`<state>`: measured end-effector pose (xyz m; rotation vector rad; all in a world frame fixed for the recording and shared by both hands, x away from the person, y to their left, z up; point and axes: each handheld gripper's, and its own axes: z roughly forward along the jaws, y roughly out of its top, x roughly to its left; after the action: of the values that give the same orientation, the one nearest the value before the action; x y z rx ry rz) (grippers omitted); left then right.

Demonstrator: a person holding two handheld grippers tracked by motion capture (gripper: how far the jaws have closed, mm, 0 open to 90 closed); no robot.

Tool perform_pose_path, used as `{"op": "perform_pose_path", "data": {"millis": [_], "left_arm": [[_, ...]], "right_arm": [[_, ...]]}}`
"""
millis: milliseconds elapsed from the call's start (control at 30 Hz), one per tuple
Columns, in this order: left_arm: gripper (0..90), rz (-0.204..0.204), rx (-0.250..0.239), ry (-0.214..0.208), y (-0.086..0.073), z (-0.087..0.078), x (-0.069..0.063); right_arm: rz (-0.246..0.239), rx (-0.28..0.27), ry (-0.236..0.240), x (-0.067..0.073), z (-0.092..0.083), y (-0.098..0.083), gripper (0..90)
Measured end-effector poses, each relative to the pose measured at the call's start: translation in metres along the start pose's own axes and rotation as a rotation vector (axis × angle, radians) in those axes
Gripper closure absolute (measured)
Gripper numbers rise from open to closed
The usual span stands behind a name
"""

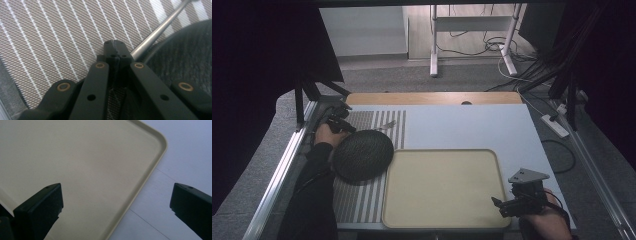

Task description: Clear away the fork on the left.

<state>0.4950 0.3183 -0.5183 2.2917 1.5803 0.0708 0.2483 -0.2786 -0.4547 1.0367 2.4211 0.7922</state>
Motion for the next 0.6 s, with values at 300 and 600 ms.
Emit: {"op": "perform_pose_path", "data": {"millis": [300, 600], "left_arm": [[88.7, 0.008, 0.011, -0.013, 0.0, -0.001, -0.002], [24.9, -0.044, -0.149, -0.031, 0.006, -0.012, 0.002]], "right_arm": [[-0.005, 0.001, -0.001, 0.0, 0.0, 0.0, 0.0], [-0.01, 0.0, 0.003, 0.001, 0.0, 0.0, 0.0]]}}
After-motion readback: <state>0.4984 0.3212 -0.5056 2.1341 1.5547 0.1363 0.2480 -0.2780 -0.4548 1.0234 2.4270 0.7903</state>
